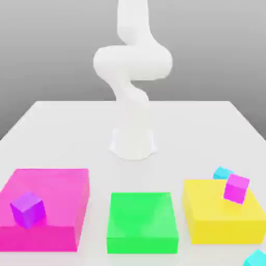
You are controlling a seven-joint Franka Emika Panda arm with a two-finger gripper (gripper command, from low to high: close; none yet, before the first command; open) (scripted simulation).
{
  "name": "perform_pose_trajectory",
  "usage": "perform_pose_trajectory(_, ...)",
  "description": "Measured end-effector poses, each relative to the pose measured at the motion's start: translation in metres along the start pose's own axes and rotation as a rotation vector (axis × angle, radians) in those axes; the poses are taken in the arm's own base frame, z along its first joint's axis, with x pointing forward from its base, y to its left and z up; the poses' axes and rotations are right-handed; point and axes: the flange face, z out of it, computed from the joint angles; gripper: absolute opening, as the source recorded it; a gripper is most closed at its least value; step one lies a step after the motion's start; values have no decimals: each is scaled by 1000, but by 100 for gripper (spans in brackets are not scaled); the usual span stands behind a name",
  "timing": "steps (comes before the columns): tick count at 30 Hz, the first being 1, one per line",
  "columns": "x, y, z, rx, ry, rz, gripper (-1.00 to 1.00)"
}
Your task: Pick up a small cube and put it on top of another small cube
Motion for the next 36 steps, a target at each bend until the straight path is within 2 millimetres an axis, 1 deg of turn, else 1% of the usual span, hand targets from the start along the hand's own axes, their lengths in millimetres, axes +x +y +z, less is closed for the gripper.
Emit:
perform_pose_trajectory(4, -44, -21, 65, 3, -114, -265, 0)
perform_pose_trajectory(8, -97, -36, 119, 21, -219, -525, 0)
perform_pose_trajectory(12, -159, -44, 165, 52, -322, -787, 0)
perform_pose_trajectory(16, -226, -44, 201, 95, -421, -1052, 0)
perform_pose_trajectory(20, -296, -34, 227, 151, -517, -1318, 0)
perform_pose_trajectory(24, -364, -14, 245, 219, -611, -1583, 0)
perform_pose_trajectory(29, -443, 23, 255, 322, -726, -1912, 0)
perform_pose_trajectory(32, -490, 51, 253, 402, -794, -2123, 0)
perform_pose_trajectory(34, -513, 65, 256, 438, -819, -2209, 0)
perform_pose_trajectory(36, -517, 74, 271, 433, -827, -2204, 0)
